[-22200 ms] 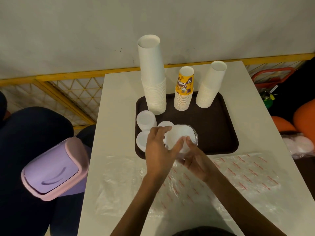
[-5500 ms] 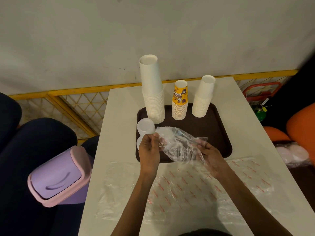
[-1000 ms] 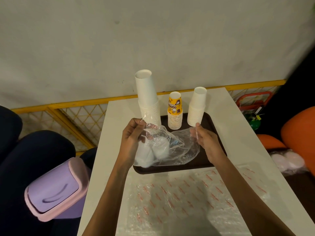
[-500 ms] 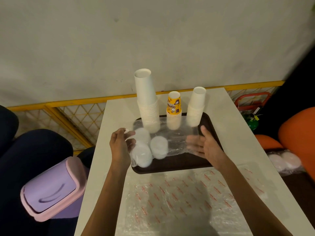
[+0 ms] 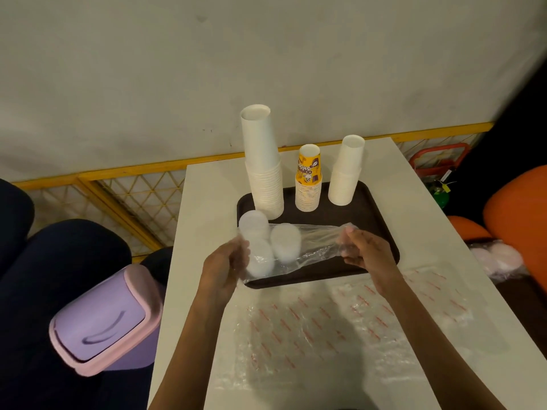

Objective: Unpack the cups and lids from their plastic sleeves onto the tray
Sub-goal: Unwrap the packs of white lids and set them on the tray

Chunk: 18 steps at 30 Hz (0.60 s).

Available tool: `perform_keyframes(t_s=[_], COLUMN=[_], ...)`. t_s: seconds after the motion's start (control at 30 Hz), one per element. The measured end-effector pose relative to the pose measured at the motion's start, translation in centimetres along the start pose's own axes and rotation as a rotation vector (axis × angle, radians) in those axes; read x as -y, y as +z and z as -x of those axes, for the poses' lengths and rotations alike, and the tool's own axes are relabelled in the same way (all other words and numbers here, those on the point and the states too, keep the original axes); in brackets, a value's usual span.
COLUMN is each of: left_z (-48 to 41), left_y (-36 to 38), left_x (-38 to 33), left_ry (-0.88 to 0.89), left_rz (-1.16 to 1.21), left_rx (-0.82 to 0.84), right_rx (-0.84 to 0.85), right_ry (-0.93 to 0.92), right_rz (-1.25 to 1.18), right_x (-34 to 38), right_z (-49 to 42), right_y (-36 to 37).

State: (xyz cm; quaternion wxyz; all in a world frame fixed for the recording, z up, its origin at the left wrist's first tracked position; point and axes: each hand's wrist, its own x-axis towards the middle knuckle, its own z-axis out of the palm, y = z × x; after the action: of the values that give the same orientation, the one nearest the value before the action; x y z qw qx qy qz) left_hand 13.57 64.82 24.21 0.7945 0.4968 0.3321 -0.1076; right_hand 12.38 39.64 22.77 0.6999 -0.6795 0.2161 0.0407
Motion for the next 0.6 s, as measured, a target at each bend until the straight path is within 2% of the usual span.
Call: perform_keyframes(t_s=[0.2,0.3,0.4,0.5,0.6], left_z=[-0.5,-0.8,-0.9,-1.5,-1.6], left_y=[-0.5,-0.7,-1.0,-1.2,-1.0], left_x=[1.4,2.2,2.7,2.7,2.4], left_ry=[0.366,0.499,0.529,0.518,0.530], left_rz=[-0.367,-0.475,-0.536,-0.557,-0.517], left_rx=[-0.137,-0.143,-0.161,-0.172,-0.158], right_rx=[-0.417,-0.589,-0.609,-0.574,-0.592], right_ry=[-0.409,-0.545,-0.682,-0.718,-0.759], right_rz=[0.379,0.439,0.372,0.247,0.256], right_x=[-2.9,-3.3,-3.4,-2.7,-2.3], right_z=[1.5,2.1,2.5,2.4,2.1], right_y=[1.9,2.4,2.5,2.4,1.2])
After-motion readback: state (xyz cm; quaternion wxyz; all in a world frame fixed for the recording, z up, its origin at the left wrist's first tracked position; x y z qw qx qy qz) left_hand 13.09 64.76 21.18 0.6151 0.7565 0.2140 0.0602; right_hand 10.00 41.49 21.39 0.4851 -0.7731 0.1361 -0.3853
